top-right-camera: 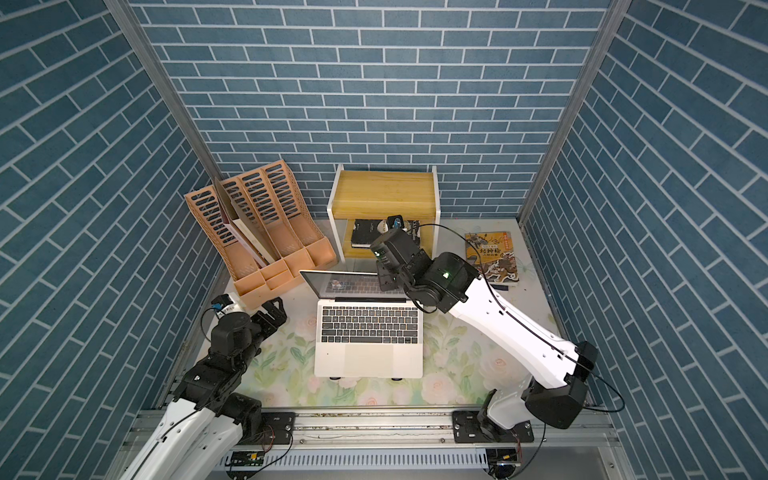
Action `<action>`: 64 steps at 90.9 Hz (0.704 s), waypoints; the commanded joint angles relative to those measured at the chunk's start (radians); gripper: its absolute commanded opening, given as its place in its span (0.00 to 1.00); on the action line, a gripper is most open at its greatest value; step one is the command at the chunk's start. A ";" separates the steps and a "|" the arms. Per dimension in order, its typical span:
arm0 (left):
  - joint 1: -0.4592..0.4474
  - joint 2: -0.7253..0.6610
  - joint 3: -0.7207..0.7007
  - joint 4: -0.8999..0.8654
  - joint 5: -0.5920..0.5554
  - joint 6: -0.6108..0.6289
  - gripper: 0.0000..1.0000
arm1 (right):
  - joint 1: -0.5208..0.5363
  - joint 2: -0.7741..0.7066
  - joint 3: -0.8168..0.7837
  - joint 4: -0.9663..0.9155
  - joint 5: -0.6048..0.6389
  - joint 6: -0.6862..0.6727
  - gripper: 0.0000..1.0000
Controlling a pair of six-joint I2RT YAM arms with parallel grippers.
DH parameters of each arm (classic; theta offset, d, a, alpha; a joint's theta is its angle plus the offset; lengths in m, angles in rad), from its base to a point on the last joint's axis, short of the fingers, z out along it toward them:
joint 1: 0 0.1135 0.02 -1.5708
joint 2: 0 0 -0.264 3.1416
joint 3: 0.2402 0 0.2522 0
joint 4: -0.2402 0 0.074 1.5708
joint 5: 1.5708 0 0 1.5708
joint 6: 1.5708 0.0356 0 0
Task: Close the laptop lid and set it aside
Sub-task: Close the lid of the laptop.
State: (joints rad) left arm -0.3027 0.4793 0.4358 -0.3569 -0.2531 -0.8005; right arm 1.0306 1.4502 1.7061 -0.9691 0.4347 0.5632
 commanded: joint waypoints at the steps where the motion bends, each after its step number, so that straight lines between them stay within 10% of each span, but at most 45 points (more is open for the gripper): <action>1: -0.006 -0.011 0.026 -0.037 -0.033 -0.011 1.00 | 0.035 0.022 -0.059 -0.187 -0.047 0.045 0.17; 64: -0.006 -0.125 0.037 -0.077 -0.074 -0.024 0.99 | 0.208 -0.062 -0.392 -0.010 -0.055 0.129 0.20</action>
State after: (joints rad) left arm -0.3031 0.3698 0.4583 -0.4259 -0.3393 -0.8345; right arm 1.2259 1.4277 1.3907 -1.0351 0.4168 0.6590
